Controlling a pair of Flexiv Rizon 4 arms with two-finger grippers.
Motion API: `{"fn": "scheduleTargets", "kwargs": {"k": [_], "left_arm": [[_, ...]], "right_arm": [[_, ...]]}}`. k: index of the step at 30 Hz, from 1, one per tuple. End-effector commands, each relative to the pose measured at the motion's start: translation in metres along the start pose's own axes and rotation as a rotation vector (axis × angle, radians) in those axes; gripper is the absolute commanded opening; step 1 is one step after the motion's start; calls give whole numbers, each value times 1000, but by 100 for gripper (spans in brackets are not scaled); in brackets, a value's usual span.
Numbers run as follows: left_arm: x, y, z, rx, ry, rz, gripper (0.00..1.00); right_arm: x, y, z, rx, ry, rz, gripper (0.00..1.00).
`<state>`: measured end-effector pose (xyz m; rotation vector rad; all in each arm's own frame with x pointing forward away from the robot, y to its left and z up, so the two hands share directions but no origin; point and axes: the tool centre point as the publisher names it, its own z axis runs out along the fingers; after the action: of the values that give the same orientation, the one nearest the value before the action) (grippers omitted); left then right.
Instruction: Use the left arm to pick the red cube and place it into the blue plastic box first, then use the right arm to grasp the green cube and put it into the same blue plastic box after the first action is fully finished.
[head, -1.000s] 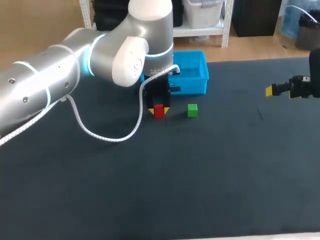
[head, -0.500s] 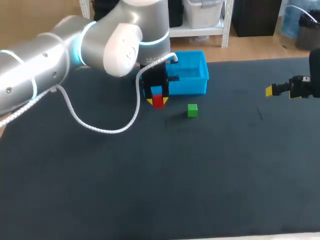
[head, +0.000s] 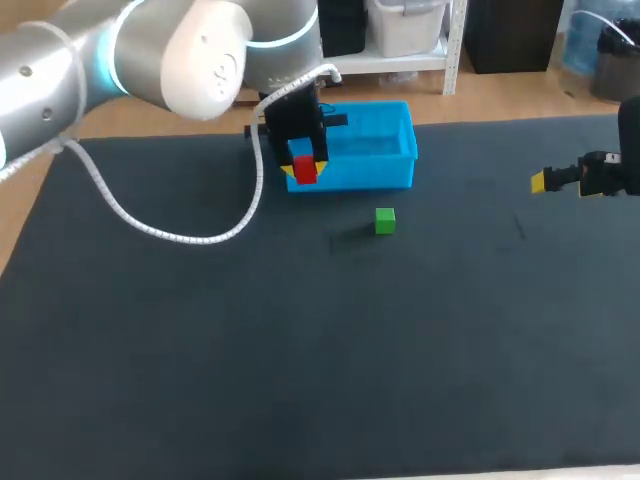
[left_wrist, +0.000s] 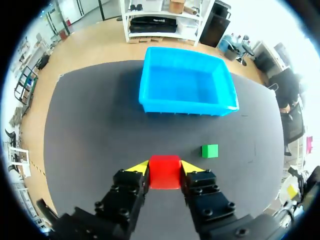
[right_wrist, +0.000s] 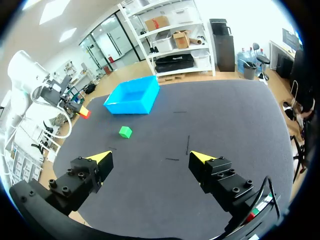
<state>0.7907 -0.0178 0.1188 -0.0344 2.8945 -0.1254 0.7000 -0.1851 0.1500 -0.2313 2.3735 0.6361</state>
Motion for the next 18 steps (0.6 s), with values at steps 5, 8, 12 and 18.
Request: {"fn": "scheduleTargets", "kwargs": {"k": [5,8,12,18], "left_arm": [[12,4,-1,13,-44,13,0],[8,0,-1,12,-53,21,0],[-2,-8,-4,15,-72,33,0],[-23,-25,-5,16,-87,47,0]], "right_arm": [[0,0,0,0,0,0,100],[0,0,0,0,0,0,100],[0,0,0,0,0,0,100],[0,0,0,0,0,0,100]]}}
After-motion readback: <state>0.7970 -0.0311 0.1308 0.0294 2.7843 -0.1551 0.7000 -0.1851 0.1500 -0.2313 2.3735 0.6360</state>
